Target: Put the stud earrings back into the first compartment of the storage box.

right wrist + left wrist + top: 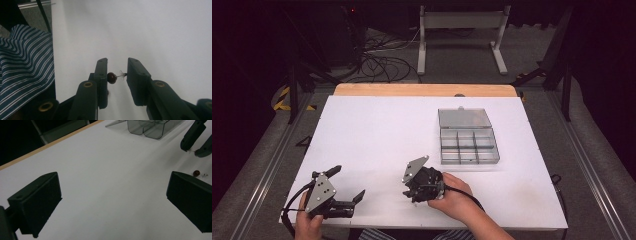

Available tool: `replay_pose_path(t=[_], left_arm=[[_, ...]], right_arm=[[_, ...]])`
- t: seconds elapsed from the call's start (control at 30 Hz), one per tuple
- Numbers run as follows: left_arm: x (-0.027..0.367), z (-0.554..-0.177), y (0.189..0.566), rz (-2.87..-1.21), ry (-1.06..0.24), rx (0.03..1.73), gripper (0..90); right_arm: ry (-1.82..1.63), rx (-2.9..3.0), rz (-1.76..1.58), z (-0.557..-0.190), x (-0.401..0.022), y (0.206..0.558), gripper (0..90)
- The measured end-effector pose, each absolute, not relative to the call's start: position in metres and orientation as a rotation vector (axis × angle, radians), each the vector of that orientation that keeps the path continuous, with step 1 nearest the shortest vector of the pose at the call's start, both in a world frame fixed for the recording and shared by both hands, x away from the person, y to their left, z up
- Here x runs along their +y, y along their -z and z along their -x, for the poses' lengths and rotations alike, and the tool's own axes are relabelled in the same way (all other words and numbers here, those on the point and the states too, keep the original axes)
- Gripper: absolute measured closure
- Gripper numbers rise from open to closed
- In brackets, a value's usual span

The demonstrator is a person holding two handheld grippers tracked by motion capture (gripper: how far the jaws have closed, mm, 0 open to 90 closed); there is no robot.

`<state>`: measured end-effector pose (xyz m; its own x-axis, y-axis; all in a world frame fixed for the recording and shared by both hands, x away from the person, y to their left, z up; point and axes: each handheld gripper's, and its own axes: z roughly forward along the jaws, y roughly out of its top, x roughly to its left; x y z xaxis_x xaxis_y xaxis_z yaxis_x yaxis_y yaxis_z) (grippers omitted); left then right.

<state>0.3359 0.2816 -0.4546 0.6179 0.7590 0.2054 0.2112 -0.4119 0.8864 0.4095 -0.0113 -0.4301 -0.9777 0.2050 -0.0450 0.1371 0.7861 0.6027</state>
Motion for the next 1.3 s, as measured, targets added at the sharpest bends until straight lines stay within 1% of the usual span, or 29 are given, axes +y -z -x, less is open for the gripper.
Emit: replay_pose_path(t=[0.53,1.3], left_arm=[[0.282,-0.336,0.455,-1.936,-0.762,0.772,0.2],[0.282,-0.336,0.455,-1.936,-0.761,0.772,0.2]], right_arm=[[-1.083,2.741,-0.374,-0.421,-0.033,0.4,71.1],[-1.154,2.593,-0.621,-0.454,-0.066,0.377,71.0]])
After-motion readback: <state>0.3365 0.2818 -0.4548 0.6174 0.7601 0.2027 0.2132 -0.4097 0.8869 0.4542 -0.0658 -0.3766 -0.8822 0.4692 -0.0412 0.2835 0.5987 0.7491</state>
